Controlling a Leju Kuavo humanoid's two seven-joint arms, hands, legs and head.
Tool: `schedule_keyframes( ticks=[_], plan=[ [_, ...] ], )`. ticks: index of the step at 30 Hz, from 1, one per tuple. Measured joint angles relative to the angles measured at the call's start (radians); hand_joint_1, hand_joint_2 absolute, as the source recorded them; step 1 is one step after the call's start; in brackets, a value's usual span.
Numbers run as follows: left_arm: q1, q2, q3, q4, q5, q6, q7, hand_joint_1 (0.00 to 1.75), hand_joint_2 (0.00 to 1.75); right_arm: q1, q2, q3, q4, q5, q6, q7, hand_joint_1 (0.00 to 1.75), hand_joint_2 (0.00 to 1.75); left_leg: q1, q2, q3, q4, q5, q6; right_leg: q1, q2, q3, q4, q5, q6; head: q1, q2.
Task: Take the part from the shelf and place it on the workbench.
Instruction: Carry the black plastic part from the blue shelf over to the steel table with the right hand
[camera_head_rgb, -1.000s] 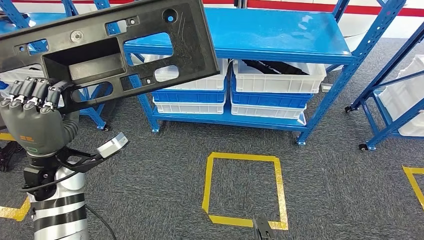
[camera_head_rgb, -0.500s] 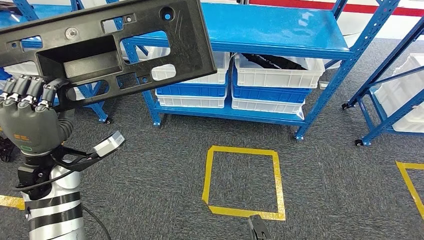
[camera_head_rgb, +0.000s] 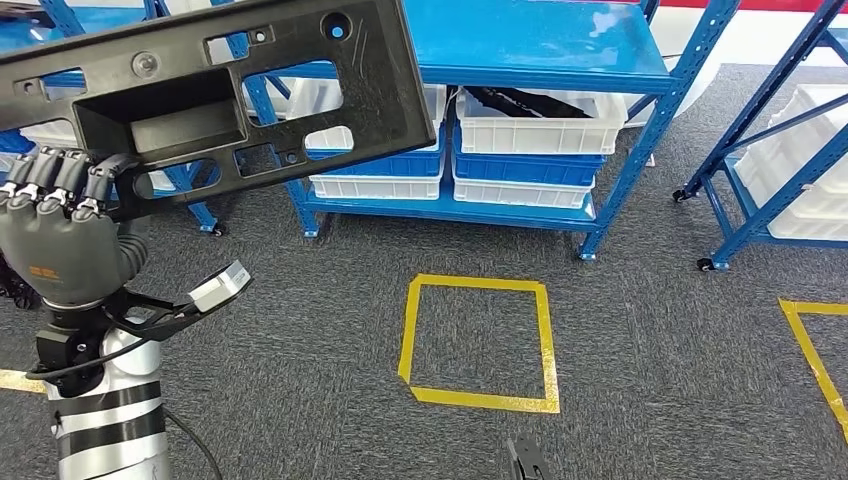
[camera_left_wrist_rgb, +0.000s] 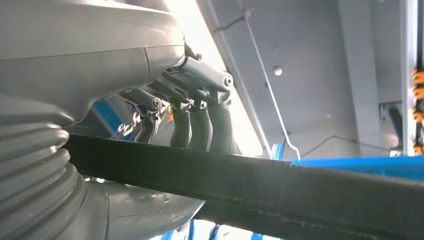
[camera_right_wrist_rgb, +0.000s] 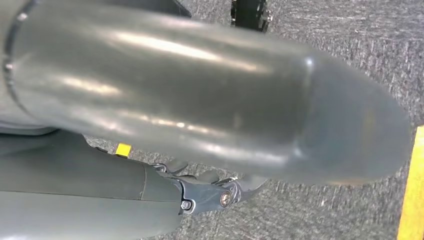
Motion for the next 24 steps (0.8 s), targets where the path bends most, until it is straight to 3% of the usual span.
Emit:
schedule_keyframes(
  ticks=[1,2,3,4,5,6,8,10,12,14,15,16,18,19,20,21,22,23,24],
  plan=[
    [-0.001,0.002,-0.001,0.000,-0.001,0.000,0.000,1.75,1.75,0.000,-0.001,-0.004,0.000,-0.001,-0.001,0.000,0.00,0.00,0.003,0.000,-0.019,0.001,0.023,-0.013,-0.001,0.003,0.054,-0.076,0.017,0.004,0.000,0.000],
    [-0.004,0.004,-0.001,0.000,-0.002,0.000,0.000,1.75,1.75,0.000,-0.002,-0.007,0.000,-0.003,-0.001,0.000,0.00,0.00,0.006,0.000,-0.041,0.024,0.011,-0.028,-0.002,0.005,0.094,-0.148,0.034,-0.009,-0.002,0.000],
    [-0.006,0.006,-0.002,0.000,-0.002,0.000,-0.001,1.75,1.75,0.001,-0.001,-0.011,-0.001,-0.005,-0.001,0.001,0.00,0.00,0.007,-0.001,-0.062,0.104,-0.041,-0.038,0.003,0.006,0.090,-0.176,0.043,-0.033,-0.004,0.000],
    [-0.009,0.007,-0.003,0.001,-0.002,0.000,-0.001,1.75,1.75,0.002,0.000,-0.014,-0.001,-0.006,-0.001,0.001,0.00,0.00,0.009,-0.002,-0.076,0.188,-0.093,-0.044,0.007,0.005,0.062,-0.168,0.067,-0.052,-0.007,0.000],
    [-0.010,0.008,-0.003,0.002,-0.001,0.000,-0.001,1.75,1.75,0.003,0.000,-0.017,-0.001,-0.007,0.000,0.001,0.00,0.00,0.010,-0.003,-0.082,0.269,-0.146,-0.045,0.009,0.003,0.037,-0.165,0.089,-0.065,-0.009,0.000],
    [-0.011,0.008,-0.003,0.002,-0.002,0.000,-0.001,1.75,1.75,0.003,0.000,-0.019,-0.001,-0.008,0.000,0.001,0.00,0.00,0.010,-0.003,-0.068,0.314,-0.158,-0.043,0.014,0.002,0.015,-0.162,0.104,-0.067,-0.009,0.000],
    [-0.014,0.008,-0.006,0.003,-0.003,0.000,-0.001,1.75,1.75,0.003,0.000,-0.020,-0.001,-0.009,0.000,0.000,0.00,0.00,0.010,-0.006,0.021,0.221,-0.127,-0.034,0.015,0.003,-0.009,-0.157,0.119,-0.061,-0.009,0.000],
    [-0.021,0.007,-0.013,0.002,-0.003,0.000,-0.001,1.75,1.75,0.002,0.000,-0.021,-0.001,-0.009,0.000,-0.001,0.00,0.00,0.005,-0.011,0.111,0.093,-0.137,-0.028,0.017,0.004,-0.022,-0.154,0.135,-0.050,-0.008,0.000],
    [-0.027,0.007,-0.018,0.002,-0.004,0.000,-0.001,1.75,1.75,0.000,0.000,-0.024,-0.001,-0.009,0.000,-0.002,0.00,0.00,-0.006,-0.013,0.138,0.039,-0.147,-0.021,0.016,0.003,-0.029,-0.159,0.152,-0.034,-0.008,0.000],
    [-0.031,0.005,-0.021,0.002,-0.005,0.000,0.000,1.75,1.75,0.002,0.000,-0.027,-0.001,-0.009,-0.002,-0.002,0.00,0.00,-0.010,-0.010,0.125,0.030,-0.126,-0.005,0.015,0.005,-0.039,-0.159,0.158,-0.022,-0.009,0.000],
    [-0.033,0.004,-0.023,0.003,-0.006,0.000,0.000,1.75,1.75,0.003,0.000,-0.028,-0.001,-0.010,-0.003,-0.003,0.00,0.00,-0.009,-0.008,0.114,0.026,-0.112,0.006,0.015,0.005,-0.052,-0.142,0.139,-0.022,-0.007,0.000],
    [-0.034,0.003,-0.026,0.003,-0.008,0.000,0.001,1.75,1.75,0.004,-0.001,-0.030,-0.001,-0.010,-0.004,-0.003,0.00,0.00,-0.007,-0.006,0.099,0.022,-0.097,0.014,0.016,0.006,-0.069,-0.106,0.103,-0.027,-0.005,0.000],
    [-0.036,0.002,-0.030,0.003,-0.013,0.000,0.002,1.75,1.75,0.002,-0.002,-0.033,-0.001,-0.010,-0.006,-0.003,0.00,0.00,-0.007,-0.004,0.065,0.021,-0.069,0.024,0.015,0.005,-0.108,0.016,0.012,-0.039,-0.001,0.000],
    [-0.036,0.002,-0.032,0.003,-0.016,0.000,0.003,1.75,1.75,0.001,-0.003,-0.035,-0.001,-0.010,-0.006,-0.004,0.00,0.00,-0.008,-0.004,0.047,0.022,-0.055,0.024,0.014,0.005,-0.119,0.079,-0.016,-0.037,-0.001,0.000],
    [-0.036,0.002,-0.033,0.003,-0.019,0.000,0.004,1.75,1.75,0.000,-0.004,-0.036,-0.001,-0.010,-0.007,-0.004,0.00,0.00,-0.008,-0.003,0.029,0.022,-0.042,0.024,0.014,0.005,-0.119,0.122,-0.021,-0.030,0.000,0.000],
    [-0.036,0.002,-0.034,0.003,-0.020,0.000,0.005,1.75,1.75,0.000,-0.005,-0.037,-0.001,-0.010,-0.007,-0.004,0.00,0.00,-0.008,-0.002,0.010,0.022,-0.027,0.022,0.014,0.005,-0.105,0.135,-0.006,-0.019,0.001,0.000],
    [-0.036,0.002,-0.036,0.003,-0.021,0.000,0.007,1.75,1.75,-0.001,-0.006,-0.038,-0.001,-0.010,-0.007,-0.004,0.00,0.00,-0.008,-0.002,-0.008,0.022,-0.012,0.020,0.014,0.005,-0.074,0.115,0.018,-0.009,0.002,0.000],
    [-0.036,0.002,-0.038,0.003,-0.023,0.000,0.009,1.75,1.75,-0.004,-0.008,-0.040,-0.001,-0.010,-0.008,-0.005,0.00,0.00,-0.008,-0.002,-0.025,0.023,0.003,0.017,0.014,0.004,-0.026,0.064,0.037,-0.004,0.002,0.000],
    [-0.036,0.002,-0.039,0.003,-0.024,0.000,0.011,1.75,1.75,-0.007,-0.009,-0.042,-0.002,-0.009,-0.008,-0.005,0.00,0.00,-0.010,-0.002,-0.040,0.024,0.016,0.013,0.016,0.004,0.037,-0.014,0.036,-0.007,0.002,0.000]
  ],
)
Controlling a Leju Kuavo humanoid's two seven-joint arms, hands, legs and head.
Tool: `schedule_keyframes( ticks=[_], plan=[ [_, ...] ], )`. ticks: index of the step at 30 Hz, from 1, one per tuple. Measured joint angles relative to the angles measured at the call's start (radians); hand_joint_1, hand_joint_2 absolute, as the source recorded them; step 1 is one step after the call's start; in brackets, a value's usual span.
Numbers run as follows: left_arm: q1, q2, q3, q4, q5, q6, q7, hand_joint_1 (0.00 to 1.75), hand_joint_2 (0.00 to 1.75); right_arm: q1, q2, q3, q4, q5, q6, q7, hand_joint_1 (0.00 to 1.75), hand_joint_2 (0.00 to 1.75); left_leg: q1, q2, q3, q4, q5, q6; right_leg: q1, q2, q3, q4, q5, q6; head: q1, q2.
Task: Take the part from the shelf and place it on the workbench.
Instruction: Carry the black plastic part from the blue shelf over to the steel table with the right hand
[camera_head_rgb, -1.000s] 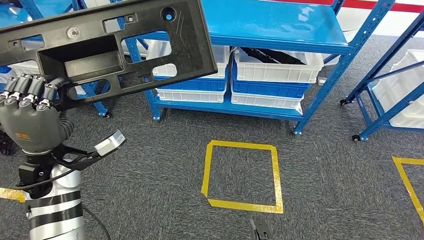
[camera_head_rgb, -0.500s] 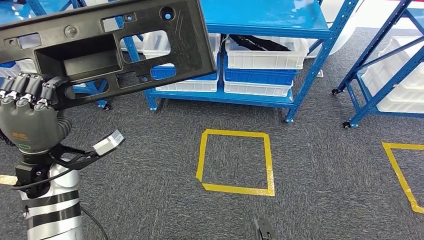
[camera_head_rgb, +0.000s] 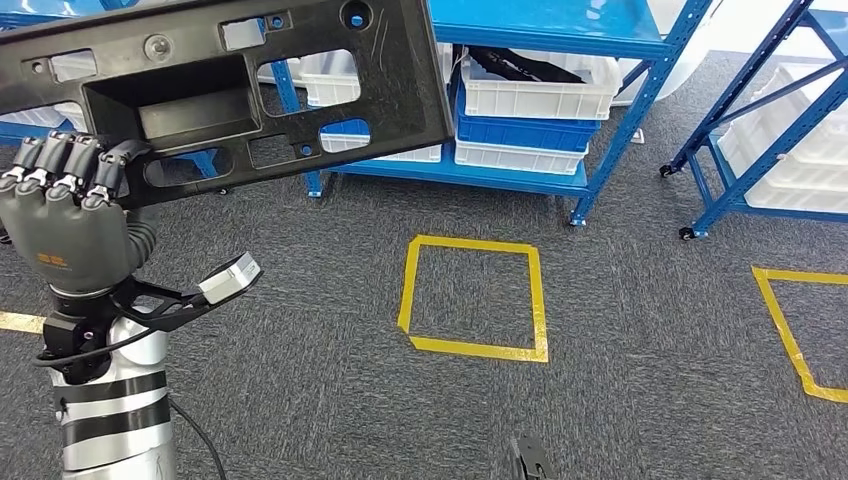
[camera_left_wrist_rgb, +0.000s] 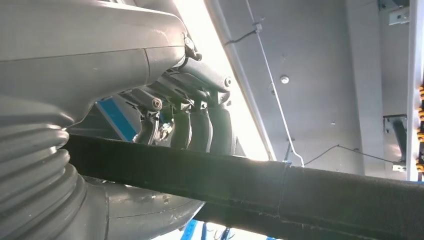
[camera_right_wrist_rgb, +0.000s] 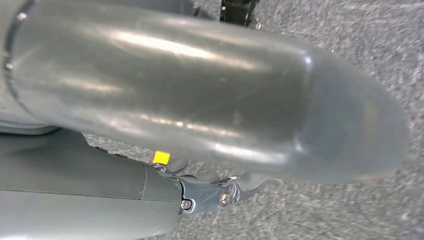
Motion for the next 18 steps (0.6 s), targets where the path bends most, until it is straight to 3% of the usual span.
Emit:
schedule_keyframes(
  ticks=[2,3,5,6,7,9,10,11,12,13,15,16,18],
  plan=[
    [-0.001,0.000,-0.004,-0.001,-0.003,0.000,0.004,1.75,1.75,-0.007,-0.002,-0.002,-0.002,0.001,-0.001,-0.003,0.00,0.00,-0.002,0.001,-0.014,-0.002,0.027,-0.011,0.005,0.001,0.090,-0.132,-0.029,-0.017,-0.003,0.000],
    [-0.002,0.001,-0.006,-0.002,-0.003,0.000,0.006,1.75,1.75,-0.009,-0.004,-0.003,-0.003,0.001,-0.001,-0.004,0.00,0.00,-0.002,0.002,-0.016,-0.007,0.040,-0.017,0.009,0.002,0.107,-0.166,-0.040,-0.026,-0.002,0.000],
    [-0.004,0.001,-0.010,-0.002,-0.007,0.000,0.011,1.75,1.75,-0.009,-0.004,-0.006,-0.003,0.002,-0.001,-0.005,0.00,0.00,0.000,0.002,-0.017,-0.015,0.054,-0.029,0.004,0.003,0.090,-0.173,-0.026,-0.039,-0.002,0.000],
    [-0.005,0.002,-0.011,-0.002,-0.009,0.000,0.014,1.75,1.75,-0.009,-0.004,-0.007,-0.003,0.003,-0.001,-0.005,0.00,0.00,0.002,0.001,-0.023,-0.007,0.036,-0.035,0.000,0.002,0.084,-0.173,-0.015,-0.048,-0.003,0.000],
    [-0.007,0.003,-0.012,-0.002,-0.011,0.000,0.017,1.75,1.75,-0.009,-0.004,-0.008,-0.003,0.003,-0.001,-0.005,0.00,0.00,0.003,-0.001,-0.032,0.021,-0.006,-0.039,-0.005,0.000,0.076,-0.174,-0.002,-0.057,-0.006,0.000],
    [-0.009,0.006,-0.014,-0.002,-0.013,0.000,0.023,1.75,1.75,-0.010,-0.003,-0.010,-0.003,0.005,-0.001,-0.006,0.00,0.00,0.007,-0.003,-0.056,0.136,-0.122,-0.048,-0.007,-0.004,0.054,-0.173,0.023,-0.068,-0.010,0.000],
    [-0.009,0.007,-0.016,-0.002,-0.014,0.000,0.026,1.75,1.75,-0.010,-0.003,-0.010,-0.003,0.005,-0.001,-0.006,0.00,0.00,0.008,-0.004,-0.065,0.206,-0.160,-0.052,-0.007,-0.005,0.039,-0.172,0.036,-0.069,-0.011,0.000],
    [-0.009,0.009,-0.018,-0.001,-0.016,0.000,0.029,1.75,1.75,-0.011,-0.003,-0.010,-0.003,0.006,-0.001,-0.006,0.00,0.00,0.010,-0.004,-0.067,0.261,-0.173,-0.056,-0.007,-0.006,0.023,-0.170,0.048,-0.067,-0.011,0.000],
    [-0.009,0.010,-0.020,0.000,-0.018,0.000,0.032,1.75,1.75,-0.011,-0.003,-0.010,-0.003,0.006,-0.001,-0.007,0.00,0.00,0.013,-0.004,-0.056,0.289,-0.162,-0.059,-0.007,-0.006,0.008,-0.168,0.058,-0.064,-0.011,0.000],
    [-0.010,0.012,-0.022,0.000,-0.019,0.000,0.035,1.75,1.75,-0.011,-0.003,-0.011,-0.003,0.006,-0.001,-0.007,0.00,0.00,0.018,-0.004,-0.028,0.281,-0.138,-0.062,-0.008,-0.006,-0.007,-0.165,0.067,-0.060,-0.011,0.000],
    [-0.011,0.013,-0.026,0.001,-0.021,0.000,0.039,1.75,1.75,-0.012,-0.003,-0.011,-0.003,0.006,-0.001,-0.007,0.00,0.00,0.026,-0.004,0.056,0.195,-0.107,-0.067,-0.010,-0.006,-0.029,-0.155,0.079,-0.051,-0.011,0.000],
    [-0.014,0.014,-0.029,0.002,-0.021,0.000,0.041,1.75,1.75,-0.013,-0.004,-0.012,-0.003,0.006,-0.001,-0.007,0.00,0.00,0.028,-0.007,0.103,0.134,-0.117,-0.071,-0.010,-0.006,-0.038,-0.149,0.083,-0.046,-0.012,0.000],
    [-0.018,0.016,-0.035,0.002,-0.022,0.000,0.047,1.75,1.75,-0.015,-0.006,-0.015,-0.003,0.007,-0.001,-0.008,0.00,0.00,0.024,-0.015,0.151,0.052,-0.152,-0.068,-0.006,-0.006,-0.053,-0.142,0.094,-0.032,-0.012,0.000]
  ],
)
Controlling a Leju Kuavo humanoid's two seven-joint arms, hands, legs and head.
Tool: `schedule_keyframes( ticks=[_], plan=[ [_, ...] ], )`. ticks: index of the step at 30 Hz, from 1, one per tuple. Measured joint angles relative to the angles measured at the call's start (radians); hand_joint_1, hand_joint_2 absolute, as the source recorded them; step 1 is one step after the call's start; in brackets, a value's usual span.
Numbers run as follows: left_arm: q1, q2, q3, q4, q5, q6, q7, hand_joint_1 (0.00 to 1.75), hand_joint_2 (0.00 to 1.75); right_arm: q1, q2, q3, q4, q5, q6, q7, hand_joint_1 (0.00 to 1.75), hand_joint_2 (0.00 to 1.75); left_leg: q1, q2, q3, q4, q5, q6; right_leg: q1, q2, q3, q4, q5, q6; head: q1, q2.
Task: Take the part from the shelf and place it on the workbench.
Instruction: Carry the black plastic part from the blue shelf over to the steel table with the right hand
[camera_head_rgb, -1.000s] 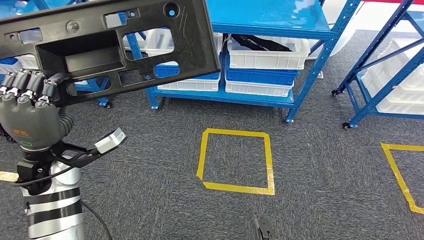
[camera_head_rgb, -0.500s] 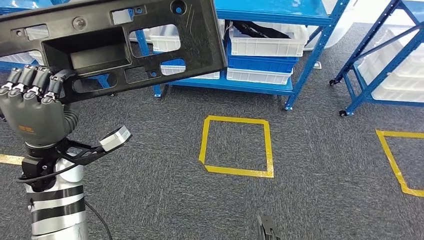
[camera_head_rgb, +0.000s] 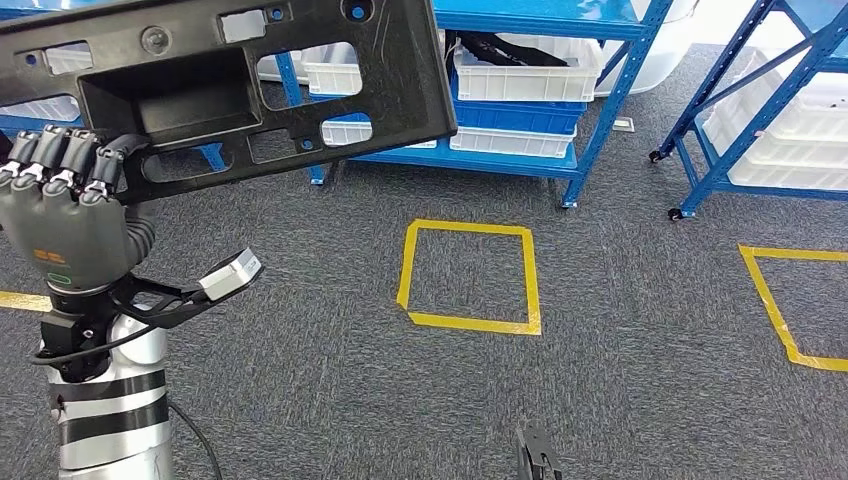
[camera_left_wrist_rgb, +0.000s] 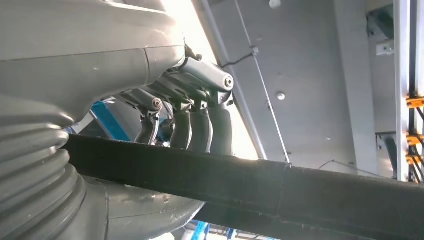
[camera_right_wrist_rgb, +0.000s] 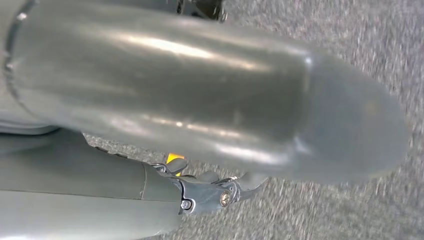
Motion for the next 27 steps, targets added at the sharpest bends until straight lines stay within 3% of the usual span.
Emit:
schedule_keyframes(
  ticks=[1,3,4,6,8,9,10,12,14,16,18,19,20,21,23,24,25,26,27],
  plan=[
    [-0.001,0.001,-0.003,0.001,-0.001,0.000,0.005,1.75,1.75,-0.001,-0.001,-0.002,0.000,0.001,0.000,0.000,0.00,0.00,-0.005,-0.003,0.007,-0.020,-0.009,0.006,0.000,0.000,-0.007,0.000,0.008,0.008,0.000,0.000],
    [-0.003,0.004,-0.006,0.003,-0.005,0.000,0.019,1.75,1.75,0.002,0.000,-0.003,0.000,0.002,0.000,0.000,0.00,0.00,-0.012,0.000,-0.010,-0.027,0.004,0.030,-0.003,0.000,-0.020,0.000,0.020,0.024,0.001,0.000],
    [-0.005,0.005,-0.009,0.004,-0.006,0.000,0.026,1.75,1.75,0.004,0.000,-0.003,0.000,0.003,0.000,0.001,0.00,0.00,-0.014,0.001,-0.021,-0.028,0.015,0.043,-0.004,0.000,-0.032,0.009,0.010,0.025,0.002,0.000],
    [-0.011,0.009,-0.017,0.004,-0.007,0.000,0.039,1.75,1.75,0.007,0.001,-0.004,0.000,0.006,-0.001,0.003,0.00,0.00,-0.015,0.005,-0.048,-0.032,0.041,0.066,-0.006,0.001,-0.067,0.080,-0.057,0.013,0.007,0.000],
    [-0.013,0.013,-0.021,0.006,-0.005,0.000,0.048,1.75,1.75,0.007,0.003,-0.005,0.000,0.008,-0.003,0.004,0.00,0.00,-0.019,0.006,-0.079,-0.032,0.066,0.075,-0.004,0.001,-0.103,0.207,-0.140,0.002,0.012,0.000],
    [-0.013,0.015,-0.022,0.009,-0.003,0.000,0.049,1.75,1.75,0.007,0.004,-0.006,0.000,0.009,-0.004,0.004,0.00,0.00,-0.021,0.007,-0.096,-0.031,0.079,0.076,-0.004,0.001,-0.109,0.259,-0.160,0.003,0.012,0.000],
    [-0.013,0.017,-0.022,0.012,-0.001,0.000,0.050,1.75,1.75,0.007,0.005,-0.006,0.000,0.010,-0.004,0.005,0.00,0.00,-0.023,0.007,-0.113,-0.031,0.092,0.076,-0.003,0.001,-0.101,0.287,-0.160,0.009,0.012,0.000],
    [-0.013,0.021,-0.020,0.017,0.006,0.000,0.047,1.75,1.75,0.006,0.006,-0.008,0.000,0.012,-0.006,0.007,0.00,0.00,-0.025,0.008,-0.146,-0.031,0.119,0.073,0.000,0.001,-0.038,0.244,-0.126,0.021,0.012,0.000],
    [-0.013,0.026,-0.018,0.020,0.010,0.000,0.042,1.75,1.75,0.001,0.007,-0.009,0.000,0.015,-0.007,0.008,0.00,0.00,-0.026,0.007,-0.170,-0.030,0.145,0.066,0.009,-0.001,0.075,0.100,-0.123,0.011,0.012,0.000],
    [-0.014,0.029,-0.015,0.022,0.011,0.000,0.036,1.75,1.75,-0.004,0.008,-0.010,-0.002,0.018,-0.008,0.010,0.00,0.00,-0.025,0.010,-0.179,-0.036,0.170,0.054,0.018,-0.002,0.139,-0.003,-0.142,-0.004,0.011,0.000],
    [-0.015,0.032,-0.014,0.026,0.011,0.000,0.032,1.75,1.75,-0.005,0.011,-0.010,-0.002,0.021,-0.010,0.012,0.00,0.00,-0.022,0.013,-0.178,-0.050,0.193,0.039,0.019,0.000,0.134,-0.020,-0.132,-0.015,0.013,0.000],
    [-0.016,0.034,-0.013,0.029,0.012,0.000,0.031,1.75,1.75,-0.005,0.012,-0.010,-0.002,0.021,-0.010,0.012,0.00,0.00,-0.020,0.012,-0.181,-0.049,0.188,0.032,0.015,0.000,0.128,-0.024,-0.120,-0.022,0.015,0.000],
    [-0.017,0.037,-0.012,0.031,0.013,0.000,0.031,1.75,1.75,-0.004,0.015,-0.010,-0.002,0.022,-0.010,0.013,0.00,0.00,-0.019,0.011,-0.188,-0.035,0.159,0.027,0.010,0.000,0.122,-0.027,-0.106,-0.030,0.012,0.000],
    [-0.018,0.040,-0.011,0.032,0.014,0.000,0.030,1.75,1.75,-0.004,0.017,-0.011,-0.002,0.022,-0.010,0.013,0.00,0.00,-0.018,0.010,-0.199,0.000,0.110,0.022,0.004,-0.001,0.112,-0.030,-0.091,-0.036,0.010,0.000],
    [-0.019,0.044,-0.009,0.036,0.014,0.000,0.029,1.75,1.75,-0.004,0.021,-0.011,-0.002,0.023,-0.010,0.013,0.00,0.00,-0.014,0.009,-0.221,0.122,-0.003,0.012,0.002,-0.003,0.088,-0.029,-0.064,-0.043,0.005,0.000],
    [-0.019,0.046,-0.009,0.038,0.014,0.000,0.028,1.75,1.75,-0.004,0.023,-0.011,-0.002,0.023,-0.010,0.013,0.00,0.00,-0.011,0.009,-0.226,0.184,-0.029,0.006,0.002,-0.004,0.072,-0.028,-0.052,-0.041,0.005,0.000],
    [-0.019,0.048,-0.009,0.040,0.015,0.000,0.027,1.75,1.75,-0.004,0.024,-0.011,-0.002,0.023,-0.010,0.013,0.00,0.00,-0.007,0.009,-0.222,0.228,-0.030,0.001,0.001,-0.004,0.056,-0.026,-0.040,-0.038,0.005,0.000],
    [-0.019,0.049,-0.009,0.043,0.015,0.000,0.024,1.75,1.75,-0.004,0.026,-0.011,-0.002,0.023,-0.010,0.013,0.00,0.00,-0.002,0.009,-0.204,0.241,-0.011,-0.004,-0.001,-0.005,0.042,-0.024,-0.030,-0.033,0.004,0.000],
    [-0.020,0.049,-0.009,0.045,0.016,0.000,0.020,1.75,1.75,-0.003,0.027,-0.011,-0.002,0.023,-0.010,0.013,0.00,0.00,0.003,0.009,-0.167,0.219,0.013,-0.009,-0.004,-0.005,0.028,-0.021,-0.021,-0.028,0.004,0.000]
  ],
)
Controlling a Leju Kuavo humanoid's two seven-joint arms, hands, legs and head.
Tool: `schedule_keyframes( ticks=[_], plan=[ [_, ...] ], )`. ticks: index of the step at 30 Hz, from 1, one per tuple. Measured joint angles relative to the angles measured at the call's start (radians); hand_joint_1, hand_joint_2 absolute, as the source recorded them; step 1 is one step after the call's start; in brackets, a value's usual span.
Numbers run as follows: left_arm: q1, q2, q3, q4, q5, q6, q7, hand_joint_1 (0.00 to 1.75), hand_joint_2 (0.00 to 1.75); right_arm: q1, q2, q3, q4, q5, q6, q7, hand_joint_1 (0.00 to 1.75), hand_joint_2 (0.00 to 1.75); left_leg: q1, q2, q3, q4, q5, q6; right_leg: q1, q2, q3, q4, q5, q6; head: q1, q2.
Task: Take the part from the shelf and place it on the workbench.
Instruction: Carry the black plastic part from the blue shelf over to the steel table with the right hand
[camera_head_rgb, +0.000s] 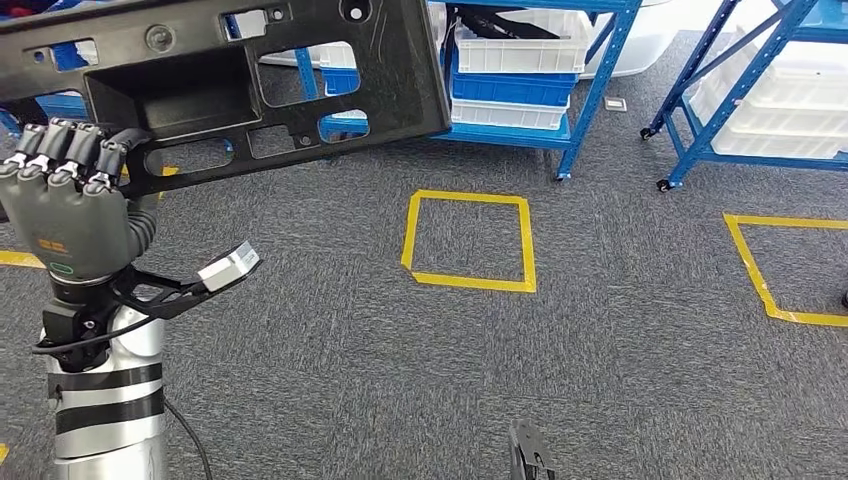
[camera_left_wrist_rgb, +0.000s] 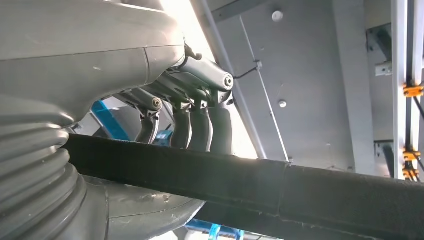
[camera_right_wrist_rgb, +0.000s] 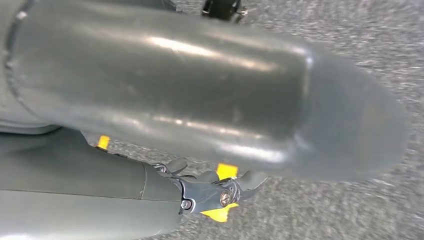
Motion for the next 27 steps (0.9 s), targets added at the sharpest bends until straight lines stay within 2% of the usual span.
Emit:
schedule_keyframes(
  ticks=[1,2,3,4,6,7,8,9,10,11,12,13,14,15,16,18,19,20,21,22,23,24,26,27],
  plan=[
    [-0.002,0.000,0.000,0.001,0.001,0.000,-0.004,1.75,1.75,0.000,0.000,0.000,0.000,0.000,0.000,0.000,0.00,0.00,0.006,-0.001,0.051,-0.054,0.010,-0.007,-0.002,0.000,-0.012,0.006,0.007,0.006,-0.001,0.000],
    [-0.006,0.000,0.000,0.002,0.001,0.000,-0.008,1.75,1.75,0.000,0.001,0.000,0.000,0.000,-0.002,-0.001,0.00,0.00,0.008,-0.003,0.104,-0.120,0.006,-0.011,-0.002,0.000,-0.025,0.014,0.012,0.012,-0.002,0.000],
    [-0.009,-0.001,0.000,0.003,0.002,0.000,-0.012,1.75,1.75,-0.001,0.001,-0.001,0.000,0.000,-0.004,-0.003,0.00,0.00,0.009,-0.006,0.144,-0.177,-0.008,-0.011,-0.001,0.001,-0.035,0.021,0.018,0.019,-0.002,0.000],
    [-0.012,-0.002,0.000,0.004,0.003,0.000,-0.015,1.75,1.75,-0.001,0.001,-0.001,0.000,0.000,-0.006,-0.005,0.00,0.00,0.006,-0.009,0.165,-0.215,-0.023,-0.007,0.001,0.002,-0.044,0.026,0.025,0.028,-0.003,0.000],
    [-0.014,-0.005,0.002,0.006,0.006,0.000,-0.023,1.75,1.75,0.002,0.002,-0.003,0.000,-0.001,-0.011,-0.009,0.00,0.00,-0.004,-0.011,0.160,-0.234,-0.022,0.017,-0.001,0.003,-0.058,0.025,0.041,0.047,-0.002,0.000],
    [-0.014,-0.008,0.003,0.007,0.008,0.000,-0.027,1.75,1.75,0.005,0.003,-0.005,0.000,-0.002,-0.012,-0.012,0.00,0.00,-0.008,-0.009,0.150,-0.236,-0.012,0.031,-0.004,0.003,-0.066,0.027,0.040,0.053,-0.002,0.000],
    [-0.015,-0.011,0.003,0.008,0.008,0.000,-0.031,1.75,1.75,0.009,0.004,-0.007,0.000,-0.003,-0.014,-0.015,0.00,0.00,-0.010,-0.007,0.139,-0.237,-0.002,0.046,-0.006,0.003,-0.078,0.040,0.024,0.054,-0.001,0.000],
    [-0.016,-0.015,0.004,0.008,0.008,0.000,-0.033,1.75,1.75,0.012,0.004,-0.010,0.000,-0.004,-0.014,-0.018,0.00,0.00,-0.011,-0.005,0.127,-0.239,0.010,0.059,-0.008,0.003,-0.095,0.072,-0.008,0.050,0.001,0.000],
    [-0.017,-0.019,0.004,0.008,0.008,0.000,-0.034,1.75,1.75,0.013,0.004,-0.012,0.000,-0.004,-0.014,-0.022,0.00,0.00,-0.013,-0.004,0.113,-0.239,0.022,0.068,-0.007,0.003,-0.114,0.126,-0.052,0.043,0.004,0.000],
    [-0.017,-0.022,0.005,0.009,0.008,0.000,-0.034,1.75,1.75,0.014,0.005,-0.014,0.000,-0.005,-0.014,-0.025,0.00,0.00,-0.016,-0.004,0.097,-0.239,0.033,0.074,-0.006,0.004,-0.134,0.192,-0.096,0.038,0.006,0.000],
    [-0.017,-0.024,0.005,0.009,0.008,0.000,-0.036,1.75,1.75,0.013,0.005,-0.017,0.000,-0.005,-0.013,-0.028,0.00,0.00,-0.019,-0.003,0.082,-0.239,0.045,0.076,-0.005,0.004,-0.147,0.256,-0.126,0.036,0.007,0.000],
    [-0.016,-0.025,0.006,0.010,0.011,0.000,-0.040,1.75,1.75,0.013,0.005,-0.019,0.000,-0.004,-0.012,-0.029,0.00,0.00,-0.022,-0.003,0.065,-0.239,0.058,0.077,-0.003,0.004,-0.150,0.302,-0.139,0.038,0.007,0.000],
    [-0.016,-0.025,0.007,0.010,0.015,0.000,-0.047,1.75,1.75,0.013,0.006,-0.021,0.000,-0.001,-0.011,-0.030,0.00,0.00,-0.024,-0.003,0.049,-0.239,0.070,0.077,-0.001,0.004,-0.137,0.316,-0.132,0.043,0.007,0.000],
    [-0.015,-0.026,0.010,0.011,0.020,0.000,-0.056,1.75,1.75,0.013,0.006,-0.023,0.000,0.002,-0.009,-0.031,0.00,0.00,-0.026,-0.003,0.034,-0.238,0.083,0.076,0.002,0.004,-0.105,0.296,-0.114,0.048,0.007,0.000],
    [-0.013,-0.027,0.016,0.011,0.025,0.000,-0.064,1.75,1.75,0.011,0.006,-0.024,0.000,0.006,-0.008,-0.031,0.00,0.00,-0.026,-0.003,0.021,-0.238,0.095,0.075,0.007,0.004,-0.056,0.245,-0.098,0.048,0.007,0.000],
    [-0.008,-0.028,0.032,0.009,0.034,0.000,-0.073,1.75,1.75,0.005,0.005,-0.025,-0.002,0.016,-0.007,-0.030,0.00,0.00,-0.027,-0.002,0.003,-0.238,0.117,0.067,0.020,0.003,0.061,0.101,-0.104,0.034,0.006,0.000],
    [-0.005,-0.028,0.041,0.007,0.039,0.000,-0.075,1.75,1.75,0.001,0.004,-0.025,-0.003,0.020,-0.007,-0.029,0.00,0.00,-0.026,0.000,0.001,-0.241,0.128,0.062,0.026,0.003,0.097,0.047,-0.114,0.025,0.006,0.000],
    [-0.001,-0.028,0.049,0.006,0.045,0.000,-0.076,1.75,1.75,-0.002,0.004,-0.025,-0.004,0.023,-0.007,-0.027,0.00,0.00,-0.025,0.003,0.001,-0.245,0.139,0.056,0.030,0.004,0.114,0.017,-0.121,0.017,0.007,0.000],
    [0.004,-0.027,0.057,0.004,0.051,0.000,-0.076,1.75,1.75,-0.004,0.005,-0.025,-0.005,0.025,-0.006,-0.024,0.00,0.00,-0.024,0.005,0.003,-0.252,0.152,0.049,0.032,0.004,0.111,0.007,-0.115,0.012,0.008,0.000],
    [0.012,-0.024,0.064,0.001,0.057,0.000,-0.077,1.75,1.75,-0.004,0.006,-0.025,-0.005,0.028,-0.004,-0.020,0.00,0.00,-0.022,0.005,0.002,-0.257,0.157,0.043,0.028,0.003,0.105,0.002,-0.103,0.005,0.010,0.000],
    [0.020,-0.020,0.073,-0.002,0.064,0.000,-0.077,1.75,1.75,-0.003,0.008,-0.026,-0.004,0.031,-0.001,-0.016,0.00,0.00,-0.021,0.003,-0.002,-0.253,0.144,0.036,0.022,0.003,0.099,-0.002,-0.091,-0.002,0.010,0.000],
    [0.029,-0.014,0.082,-0.007,0.070,0.000,-0.077,1.75,1.75,-0.002,0.010,-0.026,-0.004,0.035,0.002,-0.013,0.00,0.00,-0.021,0.002,-0.010,-0.232,0.111,0.031,0.017,0.002,0.093,-0.007,-0.077,-0.010,0.008,0.000],
    [0.044,-0.003,0.099,-0.016,0.078,0.000,-0.077,1.75,1.75,0.000,0.013,-0.027,-0.004,0.041,0.007,-0.009,0.00,0.00,-0.020,-0.001,-0.035,-0.135,0.010,0.021,0.013,0.001,0.073,-0.010,-0.055,-0.020,0.004,0.000],
    [0.052,0.003,0.106,-0.020,0.080,0.000,-0.077,1.75,1.75,0.001,0.014,-0.027,-0.004,0.044,0.010,-0.007,0.00,0.00,-0.019,-0.001,-0.046,-0.070,-0.025,0.016,0.013,0.000,0.062,-0.009,-0.044,-0.022,0.003,0.000]
  ],
)
